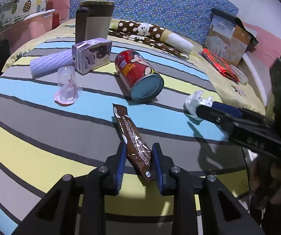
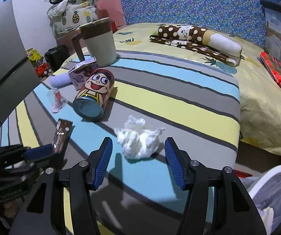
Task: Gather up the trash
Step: 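Grasp the brown snack wrapper with the left tool while the right tool grasps the crumpled tissue, then carry the wrapper and crumpled tissue over the bin with both tools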
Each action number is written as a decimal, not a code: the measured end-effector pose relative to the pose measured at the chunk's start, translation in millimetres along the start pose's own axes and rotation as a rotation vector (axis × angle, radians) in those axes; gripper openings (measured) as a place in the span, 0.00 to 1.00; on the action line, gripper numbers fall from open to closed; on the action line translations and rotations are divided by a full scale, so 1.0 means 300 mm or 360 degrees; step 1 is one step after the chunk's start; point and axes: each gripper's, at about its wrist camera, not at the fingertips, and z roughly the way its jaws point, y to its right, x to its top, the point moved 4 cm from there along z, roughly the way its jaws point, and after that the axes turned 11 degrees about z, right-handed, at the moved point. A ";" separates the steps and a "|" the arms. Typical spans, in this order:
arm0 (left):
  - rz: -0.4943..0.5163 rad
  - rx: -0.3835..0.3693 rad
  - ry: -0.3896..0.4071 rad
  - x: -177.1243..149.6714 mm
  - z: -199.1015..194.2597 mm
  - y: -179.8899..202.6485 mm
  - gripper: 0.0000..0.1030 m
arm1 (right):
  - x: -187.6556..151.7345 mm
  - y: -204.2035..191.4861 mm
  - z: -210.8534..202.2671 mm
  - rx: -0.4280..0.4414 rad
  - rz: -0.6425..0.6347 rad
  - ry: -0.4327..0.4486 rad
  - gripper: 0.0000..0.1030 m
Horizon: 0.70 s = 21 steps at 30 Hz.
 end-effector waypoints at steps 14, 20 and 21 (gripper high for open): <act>0.0024 -0.0031 0.0015 -0.009 -0.006 0.008 0.27 | -0.009 -0.005 -0.027 0.0024 0.0036 0.0000 0.31; 0.0059 -0.0080 0.0026 -0.024 -0.032 0.049 0.26 | -0.050 0.008 -0.125 0.0044 0.0074 0.0065 0.31; 0.0068 -0.0089 0.0031 -0.026 -0.040 0.059 0.26 | -0.056 0.013 -0.137 0.0045 0.0084 0.0071 0.31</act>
